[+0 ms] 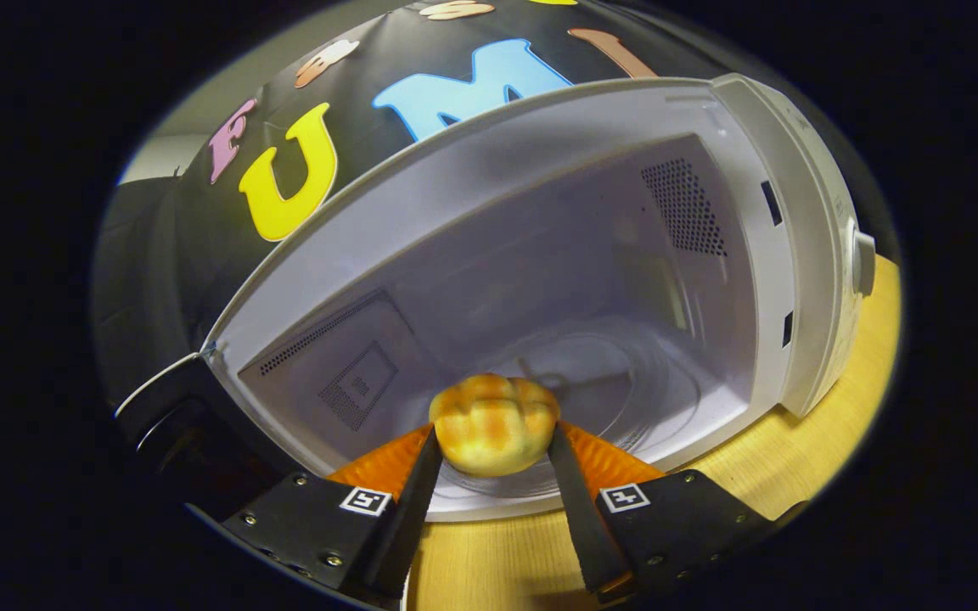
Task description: Open the microwave, put the food inside, and close the microwave door.
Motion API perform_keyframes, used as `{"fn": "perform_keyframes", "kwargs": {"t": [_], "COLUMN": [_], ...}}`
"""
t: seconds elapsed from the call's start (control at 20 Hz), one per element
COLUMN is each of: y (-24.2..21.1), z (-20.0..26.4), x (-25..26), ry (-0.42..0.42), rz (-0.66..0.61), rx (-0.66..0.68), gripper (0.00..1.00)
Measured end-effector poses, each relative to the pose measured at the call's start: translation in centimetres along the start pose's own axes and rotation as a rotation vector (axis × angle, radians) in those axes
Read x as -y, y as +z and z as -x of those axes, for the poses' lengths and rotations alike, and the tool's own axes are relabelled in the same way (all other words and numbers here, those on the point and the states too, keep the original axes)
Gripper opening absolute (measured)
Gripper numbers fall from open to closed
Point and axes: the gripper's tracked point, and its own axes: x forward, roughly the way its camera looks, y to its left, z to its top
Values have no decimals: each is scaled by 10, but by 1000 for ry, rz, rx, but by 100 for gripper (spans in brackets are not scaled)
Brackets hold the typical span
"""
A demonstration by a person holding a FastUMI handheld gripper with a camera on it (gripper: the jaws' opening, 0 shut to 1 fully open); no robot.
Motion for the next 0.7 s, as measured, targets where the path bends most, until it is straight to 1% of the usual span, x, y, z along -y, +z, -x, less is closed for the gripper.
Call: {"fn": "perform_keyframes", "kwargs": {"t": [0.05, 0.1, 0.15, 0.2, 0.25, 0.4, 0.5, 0.55, 0.7], "y": [1, 1, 2, 2, 2, 4, 9, 12, 26], "z": [-4, -7, -10, -13, -14, -17, -13, -11, -2], "x": [2, 2, 4, 4, 4, 3, -6, -7, -9], "ry": [-11, -15, -27, -26, -20, -6, 35, 34, 28], "rz": [-23, -42, -57, -74, -85, -132, -184, -194, -153], "rx": [2, 6, 10, 9, 12, 18, 27, 38, 87], "gripper": [80, 80, 84, 84, 86, 88, 90, 96, 96]}}
